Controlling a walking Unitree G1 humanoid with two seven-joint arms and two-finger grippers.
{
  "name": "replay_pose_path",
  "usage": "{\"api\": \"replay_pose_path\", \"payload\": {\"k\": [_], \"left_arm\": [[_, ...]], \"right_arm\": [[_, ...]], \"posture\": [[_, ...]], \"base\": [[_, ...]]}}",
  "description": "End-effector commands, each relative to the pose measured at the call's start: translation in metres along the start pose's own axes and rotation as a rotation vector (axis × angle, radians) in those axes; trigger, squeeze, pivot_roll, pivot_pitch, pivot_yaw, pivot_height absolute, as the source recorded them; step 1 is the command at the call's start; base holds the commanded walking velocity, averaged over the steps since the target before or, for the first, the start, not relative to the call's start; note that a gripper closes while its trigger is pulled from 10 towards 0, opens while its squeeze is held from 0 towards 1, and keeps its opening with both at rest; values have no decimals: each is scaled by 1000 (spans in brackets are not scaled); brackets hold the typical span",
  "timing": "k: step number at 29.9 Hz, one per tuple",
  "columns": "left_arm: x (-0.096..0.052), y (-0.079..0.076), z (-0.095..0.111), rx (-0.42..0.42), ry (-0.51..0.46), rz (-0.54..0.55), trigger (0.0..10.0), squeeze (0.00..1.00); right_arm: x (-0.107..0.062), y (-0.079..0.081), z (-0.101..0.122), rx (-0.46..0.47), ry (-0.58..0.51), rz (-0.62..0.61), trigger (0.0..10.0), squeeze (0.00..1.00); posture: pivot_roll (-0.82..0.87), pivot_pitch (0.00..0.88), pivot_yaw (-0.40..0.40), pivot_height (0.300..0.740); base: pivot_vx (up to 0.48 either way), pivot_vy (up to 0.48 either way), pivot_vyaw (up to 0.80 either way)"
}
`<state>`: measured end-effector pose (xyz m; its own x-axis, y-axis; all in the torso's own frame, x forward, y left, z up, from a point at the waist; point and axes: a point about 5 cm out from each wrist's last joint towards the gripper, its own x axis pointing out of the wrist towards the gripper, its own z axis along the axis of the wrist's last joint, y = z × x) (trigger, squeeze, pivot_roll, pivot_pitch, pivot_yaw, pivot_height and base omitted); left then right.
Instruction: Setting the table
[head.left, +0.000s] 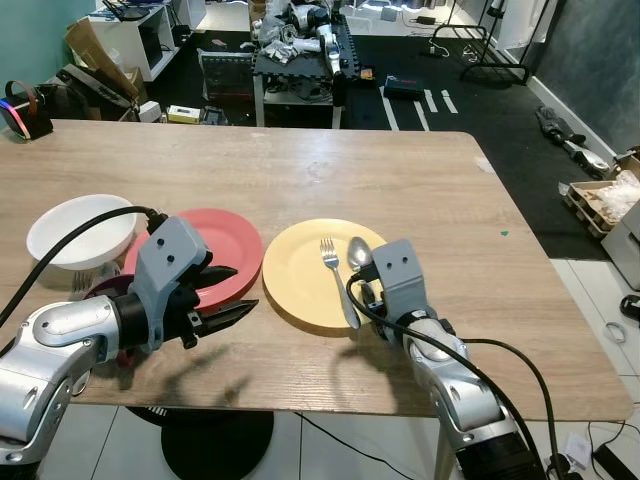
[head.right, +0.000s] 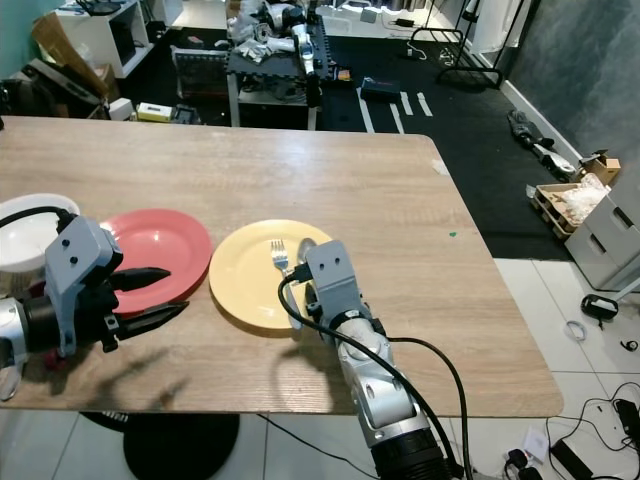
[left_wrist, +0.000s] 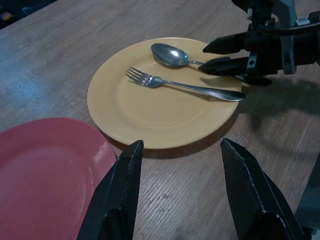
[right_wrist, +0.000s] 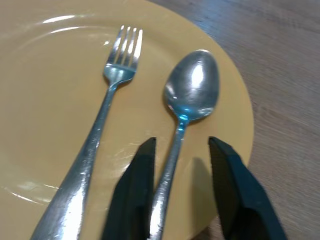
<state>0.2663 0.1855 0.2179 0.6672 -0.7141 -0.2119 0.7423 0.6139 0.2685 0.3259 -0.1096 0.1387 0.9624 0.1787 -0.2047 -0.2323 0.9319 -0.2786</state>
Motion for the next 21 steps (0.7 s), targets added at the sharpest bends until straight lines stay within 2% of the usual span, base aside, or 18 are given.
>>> {"api": "replay_pose_path", "payload": {"k": [1,2,5,6,7,16,17,21], "left_arm": [[-1,-4,-2,-25,0,-11,10000,0],[-1,-4,-2,-26,0,-12,10000,0],[0,-5,-3,-31,-3,-12,10000,0],[0,-6,-3,-32,-3,-12,10000,0],[0,-6,-3,-35,-4,-10,10000,0],[2,-8,-4,-43,-9,2,10000,0],[3,-8,-4,-44,-9,2,10000,0],[3,-8,-5,-45,-10,5,10000,0]], "right_arm": [[1,3,-6,-11,44,26,353,0],[1,3,-7,-10,51,30,353,0],[2,4,-10,31,81,51,4275,0],[2,4,-11,39,88,56,4627,0],[2,3,-12,41,97,57,10000,0],[7,-9,3,87,53,16,10000,0],[7,-9,4,87,52,17,10000,1000],[0,-18,13,117,39,23,10000,1000]], "posture": [[35,77,37,740],[35,77,37,740],[31,80,33,740],[30,81,30,740],[27,82,27,740],[26,78,20,740],[26,78,20,740],[22,80,21,740]], "base": [[0,0,0],[0,0,0],[0,0,0],[0,0,0],[0,0,0],[0,0,0],[0,0,0],[0,0,0]]}}
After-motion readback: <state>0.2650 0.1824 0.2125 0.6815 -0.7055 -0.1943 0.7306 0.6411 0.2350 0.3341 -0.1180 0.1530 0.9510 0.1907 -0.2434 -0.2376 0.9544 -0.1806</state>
